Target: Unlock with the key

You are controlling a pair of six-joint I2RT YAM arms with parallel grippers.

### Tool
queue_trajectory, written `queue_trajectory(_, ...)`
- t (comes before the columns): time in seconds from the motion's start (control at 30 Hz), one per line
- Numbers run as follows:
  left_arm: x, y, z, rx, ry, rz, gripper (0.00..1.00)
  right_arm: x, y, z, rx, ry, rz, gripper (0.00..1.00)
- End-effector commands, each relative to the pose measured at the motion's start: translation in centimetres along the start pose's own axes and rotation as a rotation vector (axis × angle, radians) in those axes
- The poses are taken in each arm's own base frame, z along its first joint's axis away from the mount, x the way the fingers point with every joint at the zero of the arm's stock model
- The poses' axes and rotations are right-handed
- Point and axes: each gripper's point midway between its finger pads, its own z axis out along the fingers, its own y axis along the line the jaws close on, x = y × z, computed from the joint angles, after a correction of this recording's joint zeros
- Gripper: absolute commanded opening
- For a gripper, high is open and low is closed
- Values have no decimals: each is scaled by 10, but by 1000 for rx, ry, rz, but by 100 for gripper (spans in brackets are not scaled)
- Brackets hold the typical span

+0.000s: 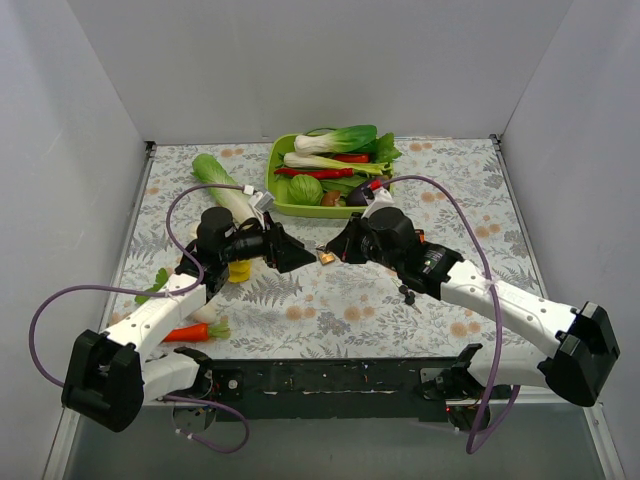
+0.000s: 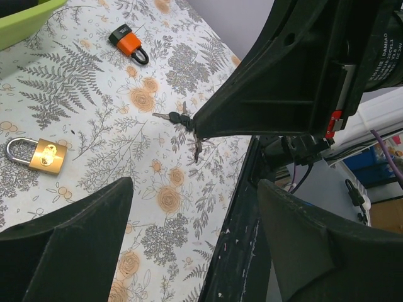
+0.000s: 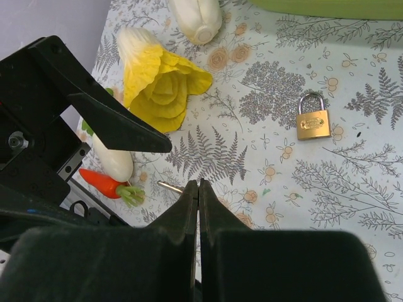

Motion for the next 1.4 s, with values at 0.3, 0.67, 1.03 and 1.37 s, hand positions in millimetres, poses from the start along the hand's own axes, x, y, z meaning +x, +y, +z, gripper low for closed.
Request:
queue_trajectory(0.3, -3, -1, 5, 6, 14, 6, 66, -10, 22, 3, -92, -22, 7, 1)
queue_trajectory(0.67, -3, 3, 8, -4, 16, -7, 51, -2, 26, 8, -124, 0, 12, 1)
queue_trajectory(1.03, -4, 5, 9, -12, 15, -14, 42, 2, 26, 11, -135, 15, 8, 1)
queue_trajectory(1.37, -8, 5, 9, -21, -1, -6, 41, 6, 26, 12, -143, 29, 7, 1)
